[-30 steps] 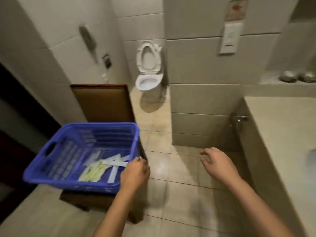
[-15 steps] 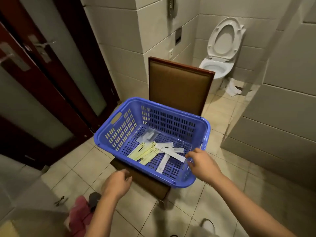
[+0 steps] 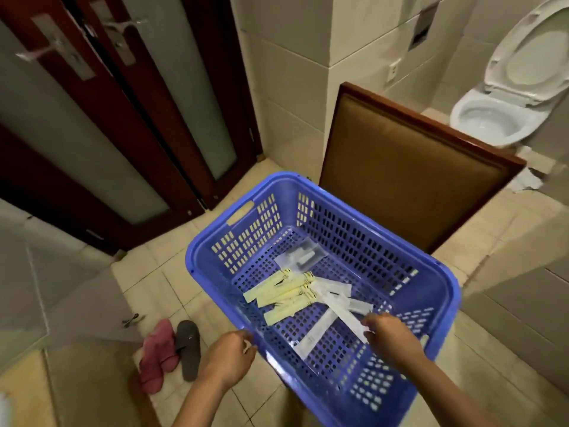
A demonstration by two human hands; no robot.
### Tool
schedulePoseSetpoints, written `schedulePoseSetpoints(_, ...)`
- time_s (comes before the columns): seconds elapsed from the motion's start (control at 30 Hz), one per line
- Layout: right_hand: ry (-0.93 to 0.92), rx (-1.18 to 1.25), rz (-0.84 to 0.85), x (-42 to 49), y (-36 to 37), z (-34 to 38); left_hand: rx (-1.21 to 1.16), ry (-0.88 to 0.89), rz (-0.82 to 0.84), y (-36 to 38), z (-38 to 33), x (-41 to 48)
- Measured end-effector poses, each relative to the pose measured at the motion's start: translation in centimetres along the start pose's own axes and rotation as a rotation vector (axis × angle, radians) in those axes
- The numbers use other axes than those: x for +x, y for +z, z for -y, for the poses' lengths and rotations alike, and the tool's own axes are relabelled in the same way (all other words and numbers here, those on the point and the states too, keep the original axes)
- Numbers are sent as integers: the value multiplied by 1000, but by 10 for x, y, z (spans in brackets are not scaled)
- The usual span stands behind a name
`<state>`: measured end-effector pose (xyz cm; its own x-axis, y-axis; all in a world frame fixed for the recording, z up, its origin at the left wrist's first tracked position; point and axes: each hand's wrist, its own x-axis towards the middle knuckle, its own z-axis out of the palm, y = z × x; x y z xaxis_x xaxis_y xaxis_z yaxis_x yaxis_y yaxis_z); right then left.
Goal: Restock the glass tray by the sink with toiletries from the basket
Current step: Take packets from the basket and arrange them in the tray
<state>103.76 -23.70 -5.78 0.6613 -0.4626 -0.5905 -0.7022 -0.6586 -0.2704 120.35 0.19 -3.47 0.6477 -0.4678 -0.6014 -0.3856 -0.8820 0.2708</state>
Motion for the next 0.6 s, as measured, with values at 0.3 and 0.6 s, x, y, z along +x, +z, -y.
schedulePoseSetpoints(0.3, 15, -9, 53, 113, -16, -17, 23, 12, 89, 16, -56, 126)
schedulePoseSetpoints(0.6, 106, 211, 135, 231, 47, -21, 194, -27, 99, 48, -52, 282)
